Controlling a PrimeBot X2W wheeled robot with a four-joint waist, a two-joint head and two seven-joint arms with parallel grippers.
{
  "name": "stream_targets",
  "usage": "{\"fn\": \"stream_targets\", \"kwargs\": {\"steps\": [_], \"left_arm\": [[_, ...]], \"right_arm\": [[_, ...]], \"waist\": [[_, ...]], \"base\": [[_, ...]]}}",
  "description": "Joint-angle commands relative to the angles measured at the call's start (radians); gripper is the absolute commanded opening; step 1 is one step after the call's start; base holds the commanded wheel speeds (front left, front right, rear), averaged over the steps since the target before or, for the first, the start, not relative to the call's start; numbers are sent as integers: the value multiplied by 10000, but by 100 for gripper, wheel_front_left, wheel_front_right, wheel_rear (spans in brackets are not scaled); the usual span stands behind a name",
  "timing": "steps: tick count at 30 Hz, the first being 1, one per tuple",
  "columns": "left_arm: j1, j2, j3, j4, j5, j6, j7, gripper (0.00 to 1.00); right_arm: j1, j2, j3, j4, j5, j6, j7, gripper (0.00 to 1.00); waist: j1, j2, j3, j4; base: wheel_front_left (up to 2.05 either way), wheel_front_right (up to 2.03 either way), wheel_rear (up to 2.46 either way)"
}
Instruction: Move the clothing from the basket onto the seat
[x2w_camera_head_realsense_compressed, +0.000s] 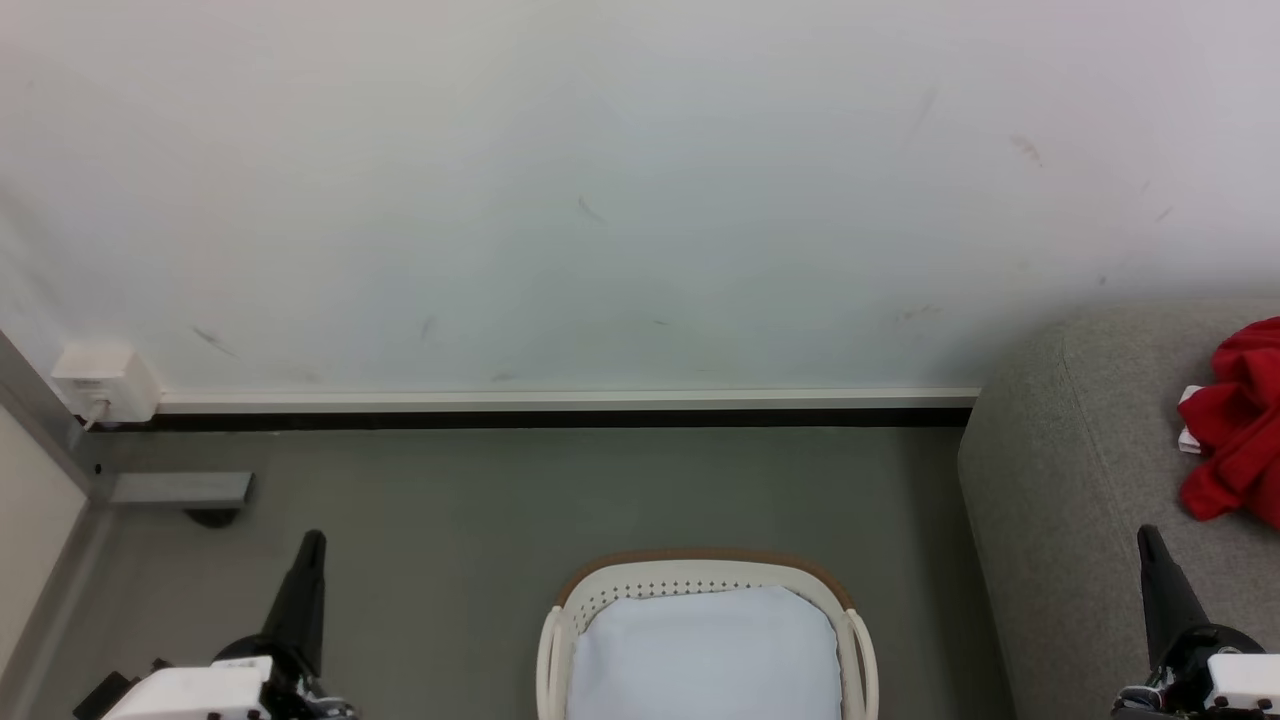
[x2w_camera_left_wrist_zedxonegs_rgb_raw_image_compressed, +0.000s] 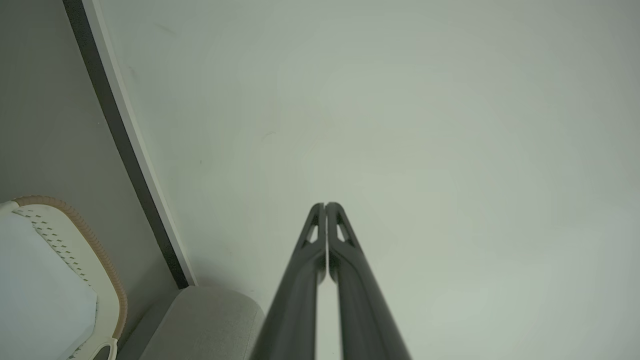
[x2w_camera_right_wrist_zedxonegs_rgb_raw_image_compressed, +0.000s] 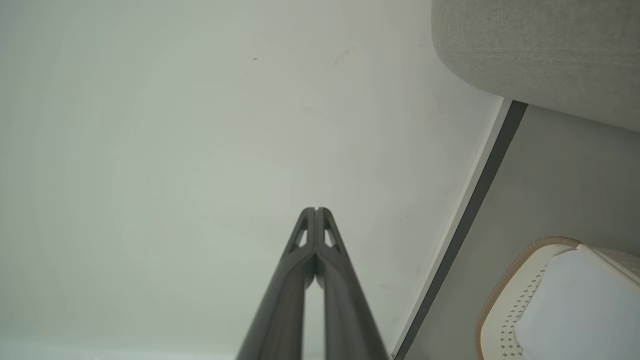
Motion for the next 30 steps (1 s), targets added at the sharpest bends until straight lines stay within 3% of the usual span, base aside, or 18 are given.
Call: {"fn": "stream_targets", "kwargs": {"steps": [1, 30], "left_arm": [[-65, 58, 19, -38, -130, -22, 51, 0], [-64, 59, 20, -38, -130, -22, 51, 0]], "right_arm": [[-44, 11, -27, -42, -10, -21, 4, 0], [-46, 23, -45, -41, -34, -21, 26, 0]], "waist": [[0, 0, 0, 0], [0, 0, 0, 0]], "base": [[0, 0, 0], [0, 0, 0]]}}
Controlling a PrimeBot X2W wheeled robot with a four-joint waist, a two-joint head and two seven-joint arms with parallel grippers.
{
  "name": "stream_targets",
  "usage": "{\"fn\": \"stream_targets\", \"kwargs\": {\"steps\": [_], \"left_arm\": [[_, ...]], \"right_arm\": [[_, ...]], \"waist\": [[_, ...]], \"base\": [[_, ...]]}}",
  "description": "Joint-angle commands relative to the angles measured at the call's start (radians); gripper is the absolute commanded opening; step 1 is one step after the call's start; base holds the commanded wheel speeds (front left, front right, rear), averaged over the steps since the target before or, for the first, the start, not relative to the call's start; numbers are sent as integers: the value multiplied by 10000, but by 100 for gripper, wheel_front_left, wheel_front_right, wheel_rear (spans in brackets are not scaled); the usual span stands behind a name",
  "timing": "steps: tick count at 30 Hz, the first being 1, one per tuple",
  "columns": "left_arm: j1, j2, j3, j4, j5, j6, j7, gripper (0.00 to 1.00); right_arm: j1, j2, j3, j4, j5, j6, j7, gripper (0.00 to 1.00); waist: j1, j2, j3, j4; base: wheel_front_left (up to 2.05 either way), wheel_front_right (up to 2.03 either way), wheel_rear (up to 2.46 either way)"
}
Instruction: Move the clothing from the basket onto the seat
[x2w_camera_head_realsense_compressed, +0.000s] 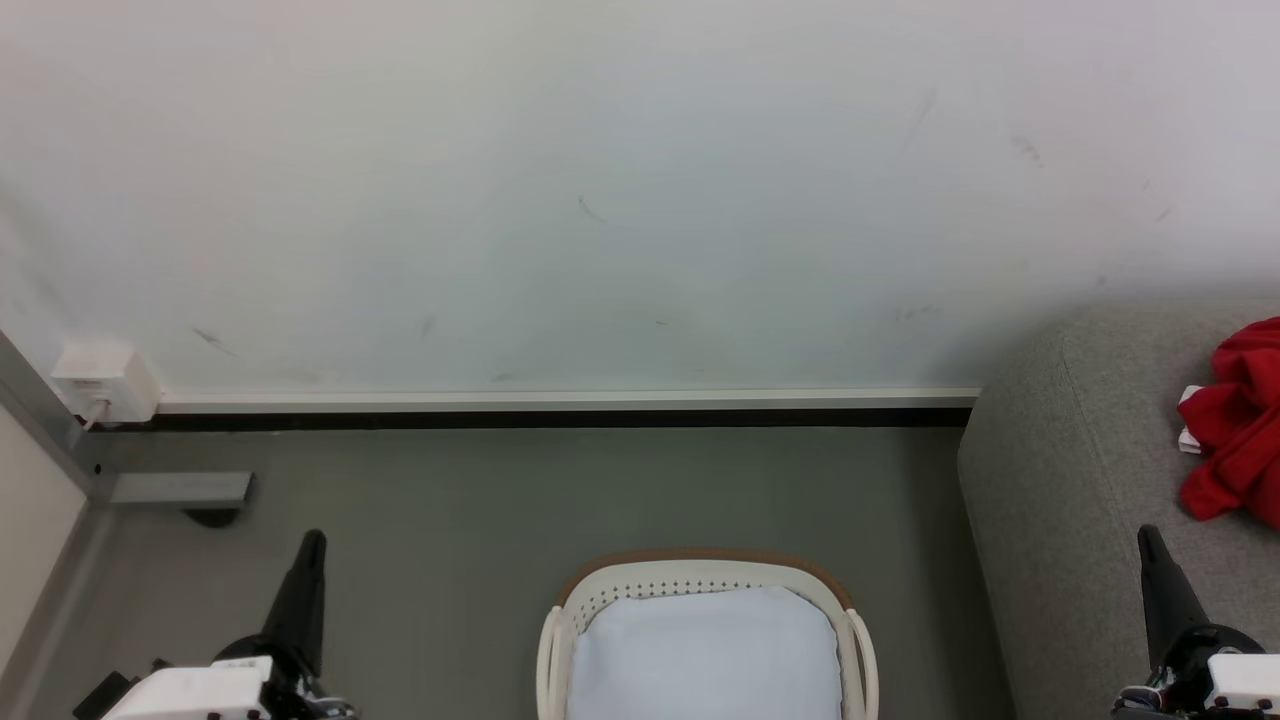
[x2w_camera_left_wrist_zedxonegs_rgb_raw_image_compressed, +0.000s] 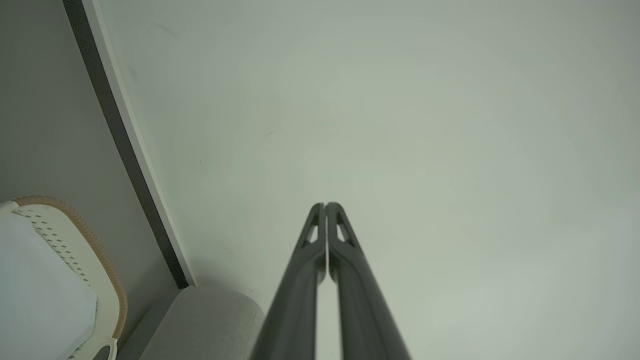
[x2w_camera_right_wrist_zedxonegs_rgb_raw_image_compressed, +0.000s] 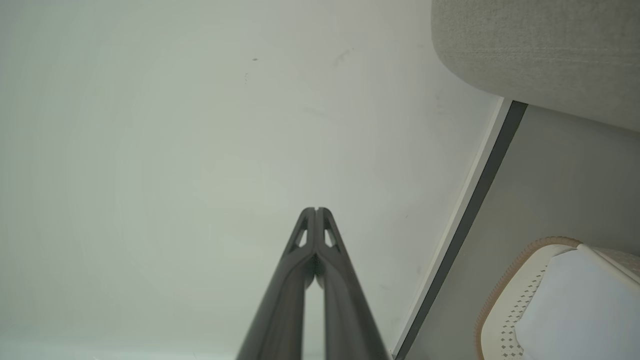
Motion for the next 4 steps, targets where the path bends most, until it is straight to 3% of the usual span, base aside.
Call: {"fn": "stream_targets", "kwargs": {"steps": [1, 4], "left_arm": [[-63, 59, 20, -38, -130, -22, 51, 0], [-63, 59, 20, -38, -130, -22, 51, 0]], "right_arm": [[-45, 9, -28, -41, -33, -21, 25, 0], [-45, 10, -30, -41, -36, -21, 27, 0]], "waist": [[-1, 0, 0, 0], [-1, 0, 0, 0]], "base": [[0, 0, 0], [0, 0, 0]]}}
